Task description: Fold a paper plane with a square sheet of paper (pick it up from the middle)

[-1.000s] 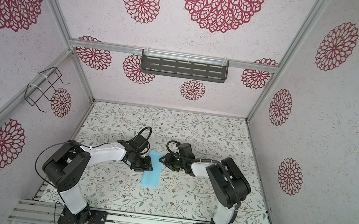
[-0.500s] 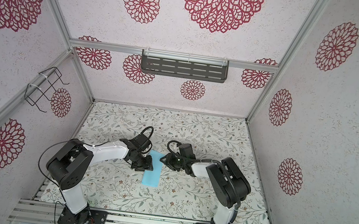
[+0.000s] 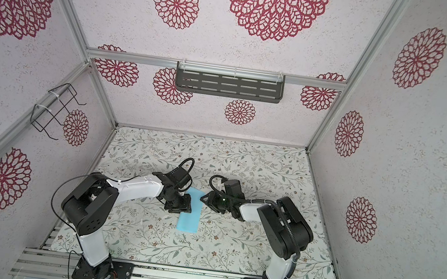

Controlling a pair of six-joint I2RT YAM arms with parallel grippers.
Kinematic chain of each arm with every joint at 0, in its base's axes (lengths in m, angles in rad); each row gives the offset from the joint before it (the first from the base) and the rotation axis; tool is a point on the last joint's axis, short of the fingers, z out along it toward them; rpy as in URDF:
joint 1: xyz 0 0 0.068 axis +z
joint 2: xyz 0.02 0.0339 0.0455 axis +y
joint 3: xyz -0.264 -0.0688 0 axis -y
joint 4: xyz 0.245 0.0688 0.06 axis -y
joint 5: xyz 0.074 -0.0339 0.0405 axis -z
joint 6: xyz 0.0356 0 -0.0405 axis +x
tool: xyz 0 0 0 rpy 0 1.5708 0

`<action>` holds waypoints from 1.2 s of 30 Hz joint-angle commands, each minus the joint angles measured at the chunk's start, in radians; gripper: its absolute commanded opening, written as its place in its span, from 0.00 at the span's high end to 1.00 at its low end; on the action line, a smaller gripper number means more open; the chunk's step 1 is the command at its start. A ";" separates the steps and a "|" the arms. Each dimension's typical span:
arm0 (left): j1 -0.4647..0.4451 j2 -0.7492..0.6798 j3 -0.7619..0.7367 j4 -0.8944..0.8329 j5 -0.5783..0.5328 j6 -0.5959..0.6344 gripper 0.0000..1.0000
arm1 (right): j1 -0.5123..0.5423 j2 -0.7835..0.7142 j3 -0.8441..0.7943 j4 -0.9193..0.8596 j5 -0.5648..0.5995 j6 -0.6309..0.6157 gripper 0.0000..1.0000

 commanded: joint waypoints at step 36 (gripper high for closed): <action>-0.029 0.123 -0.044 -0.108 -0.074 0.033 0.53 | 0.025 0.086 0.045 0.060 -0.130 0.015 0.75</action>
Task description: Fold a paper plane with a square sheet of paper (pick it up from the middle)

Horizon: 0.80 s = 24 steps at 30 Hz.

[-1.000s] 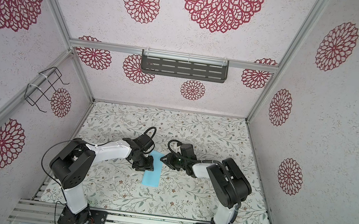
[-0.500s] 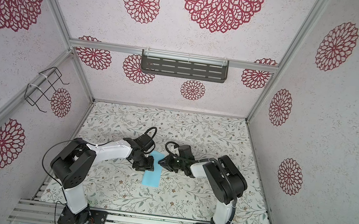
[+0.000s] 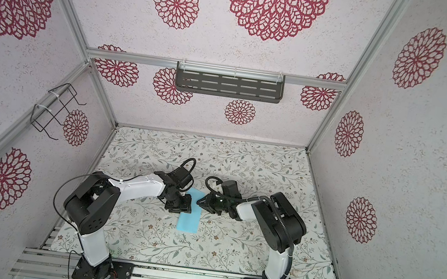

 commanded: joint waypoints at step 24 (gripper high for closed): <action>-0.008 0.011 0.021 -0.138 -0.046 0.017 0.47 | 0.005 0.043 0.040 -0.220 0.053 -0.099 0.76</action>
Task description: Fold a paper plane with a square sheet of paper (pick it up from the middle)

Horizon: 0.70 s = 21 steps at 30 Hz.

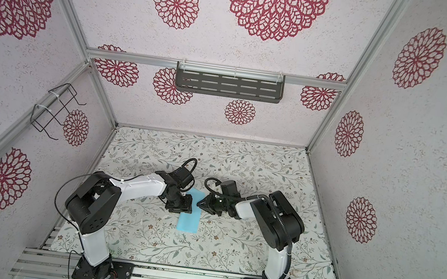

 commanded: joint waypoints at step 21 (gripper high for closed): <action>0.100 -0.140 -0.087 0.248 0.260 -0.086 0.74 | 0.013 0.034 0.043 -0.315 0.171 -0.103 0.78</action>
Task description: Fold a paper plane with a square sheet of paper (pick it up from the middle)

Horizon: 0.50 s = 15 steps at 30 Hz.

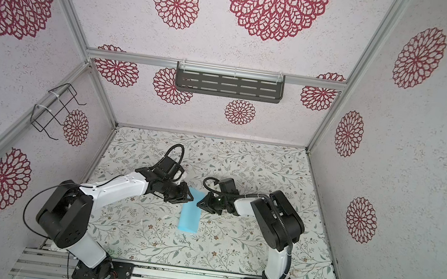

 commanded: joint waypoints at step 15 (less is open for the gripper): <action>-0.001 0.132 0.015 -0.058 -0.063 0.062 0.87 | 0.008 0.037 -0.010 -0.201 0.158 -0.041 0.78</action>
